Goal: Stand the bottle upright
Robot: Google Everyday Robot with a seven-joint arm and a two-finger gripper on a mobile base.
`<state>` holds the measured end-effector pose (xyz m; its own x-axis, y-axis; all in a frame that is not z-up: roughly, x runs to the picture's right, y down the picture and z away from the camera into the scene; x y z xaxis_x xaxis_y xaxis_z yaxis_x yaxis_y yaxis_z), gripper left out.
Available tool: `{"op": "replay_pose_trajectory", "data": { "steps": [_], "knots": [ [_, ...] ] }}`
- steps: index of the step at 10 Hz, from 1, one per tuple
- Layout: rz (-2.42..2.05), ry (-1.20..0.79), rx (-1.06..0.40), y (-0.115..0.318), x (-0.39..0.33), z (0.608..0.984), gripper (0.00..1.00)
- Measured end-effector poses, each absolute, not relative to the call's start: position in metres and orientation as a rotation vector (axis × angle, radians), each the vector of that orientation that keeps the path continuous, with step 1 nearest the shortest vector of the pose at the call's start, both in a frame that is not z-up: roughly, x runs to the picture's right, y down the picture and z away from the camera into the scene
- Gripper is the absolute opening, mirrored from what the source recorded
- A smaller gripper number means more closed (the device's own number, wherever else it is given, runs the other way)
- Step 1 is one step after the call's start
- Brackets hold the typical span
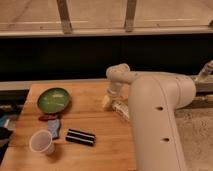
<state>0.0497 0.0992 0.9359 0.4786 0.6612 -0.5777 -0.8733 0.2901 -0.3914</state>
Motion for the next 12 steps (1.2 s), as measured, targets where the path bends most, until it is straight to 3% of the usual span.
{"op": "replay_pose_trajectory", "data": {
  "steps": [2,4,10,12],
  "knots": [
    [1.049,0.333,-0.74,0.0996,0.0507,0.9358,0.8],
    [1.038,0.337,-0.743,0.1018,0.0508,0.9361,0.7],
    [1.019,0.337,-0.733,0.0987,0.0491,0.9323,0.06],
    [1.026,0.324,-0.725,0.0952,0.0511,0.9293,0.0]
  ]
}}
